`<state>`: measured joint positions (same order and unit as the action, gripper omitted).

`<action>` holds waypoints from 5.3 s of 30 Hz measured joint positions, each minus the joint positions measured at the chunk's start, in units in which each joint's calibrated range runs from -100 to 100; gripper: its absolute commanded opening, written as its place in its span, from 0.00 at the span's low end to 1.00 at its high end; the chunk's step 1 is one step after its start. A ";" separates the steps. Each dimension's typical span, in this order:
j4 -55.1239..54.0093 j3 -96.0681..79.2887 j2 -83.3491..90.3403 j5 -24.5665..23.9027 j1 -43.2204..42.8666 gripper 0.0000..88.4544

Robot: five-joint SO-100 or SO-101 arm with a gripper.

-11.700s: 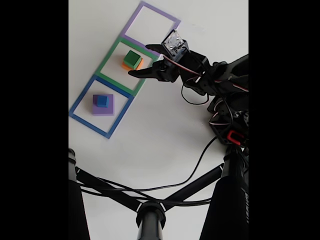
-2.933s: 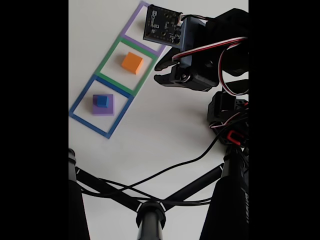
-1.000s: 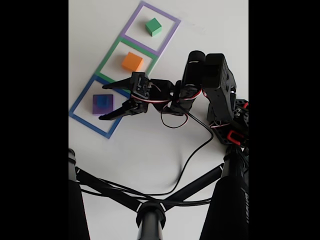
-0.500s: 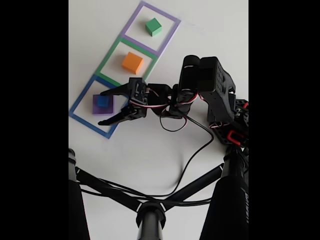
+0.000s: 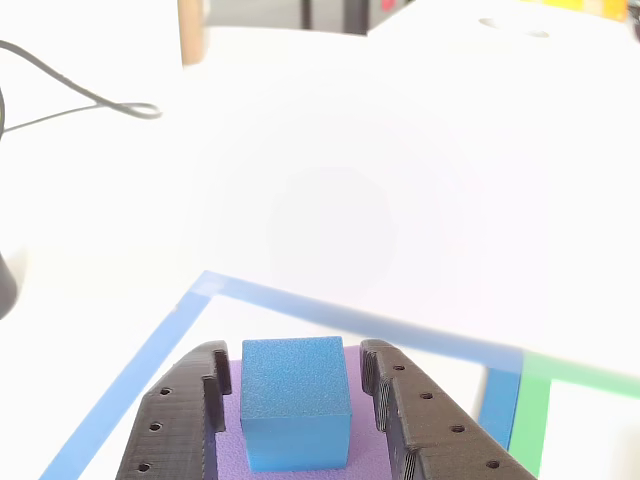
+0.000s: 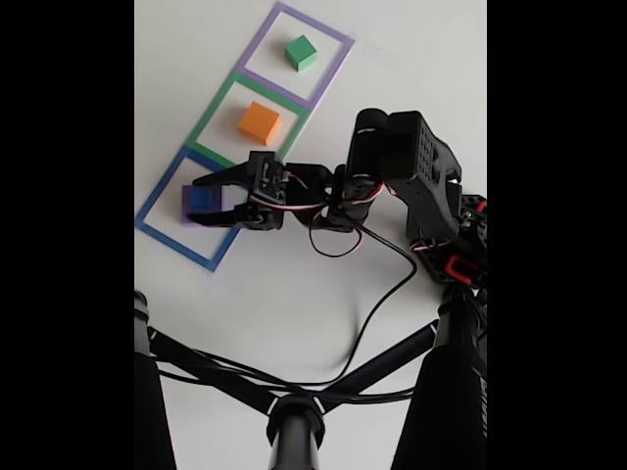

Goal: Tower of hanoi

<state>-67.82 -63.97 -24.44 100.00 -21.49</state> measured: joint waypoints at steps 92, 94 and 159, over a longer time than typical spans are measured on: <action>154.17 70.23 63.74 0.00 46.58 0.06; 153.85 70.06 63.74 0.00 46.58 0.06; 15.89 -2.96 14.52 0.00 44.78 0.06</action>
<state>-51.93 -66.93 -9.92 100.00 23.29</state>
